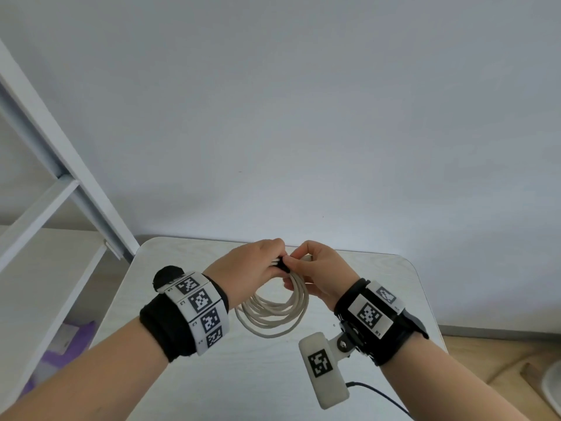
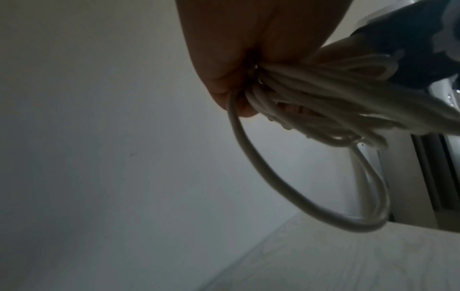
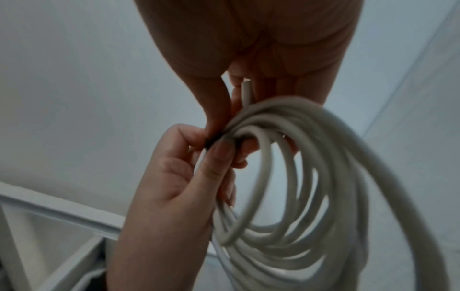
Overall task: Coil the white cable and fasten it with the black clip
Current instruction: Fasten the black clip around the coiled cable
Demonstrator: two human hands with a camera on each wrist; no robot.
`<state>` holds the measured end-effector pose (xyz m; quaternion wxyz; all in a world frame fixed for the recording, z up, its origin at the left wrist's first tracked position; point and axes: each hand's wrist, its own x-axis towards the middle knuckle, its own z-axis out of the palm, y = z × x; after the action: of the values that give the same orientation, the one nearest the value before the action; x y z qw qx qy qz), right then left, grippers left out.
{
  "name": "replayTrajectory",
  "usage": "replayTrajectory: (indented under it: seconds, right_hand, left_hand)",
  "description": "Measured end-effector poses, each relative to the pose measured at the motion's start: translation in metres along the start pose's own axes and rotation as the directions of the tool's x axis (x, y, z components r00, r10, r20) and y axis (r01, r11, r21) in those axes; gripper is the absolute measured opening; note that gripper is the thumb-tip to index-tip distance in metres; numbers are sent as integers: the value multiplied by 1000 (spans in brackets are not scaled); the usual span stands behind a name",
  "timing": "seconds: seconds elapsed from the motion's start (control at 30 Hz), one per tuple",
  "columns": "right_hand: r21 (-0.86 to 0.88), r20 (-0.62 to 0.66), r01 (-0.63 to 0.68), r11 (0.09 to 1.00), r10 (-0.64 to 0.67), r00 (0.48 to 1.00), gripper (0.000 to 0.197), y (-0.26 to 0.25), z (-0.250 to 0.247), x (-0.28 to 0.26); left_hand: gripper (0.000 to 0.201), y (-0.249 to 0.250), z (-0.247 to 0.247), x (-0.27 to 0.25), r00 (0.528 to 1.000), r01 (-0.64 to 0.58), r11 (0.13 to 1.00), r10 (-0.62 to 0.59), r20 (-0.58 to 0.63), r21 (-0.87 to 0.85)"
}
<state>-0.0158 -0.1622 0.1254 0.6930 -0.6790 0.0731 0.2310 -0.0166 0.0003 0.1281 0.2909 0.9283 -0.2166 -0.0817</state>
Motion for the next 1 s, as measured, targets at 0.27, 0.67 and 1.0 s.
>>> replayTrajectory:
  seconds: [0.27,0.67,1.0]
  right_hand:
    - [-337,8,-75,938,83,997,27,54,-7,26]
    - [-693,-126,-187,697,138,982,22,137,-18,101]
    - [-781,-220,-239,577,104,970,23,166,-27,142]
  left_hand:
    - [17,-41,55,6,993,118,970,-109,53,-210]
    - [24,-108,146,52,949,266,956,-236,210,-128]
    - [25,-138,176,78,957,209,970,-228,178,121]
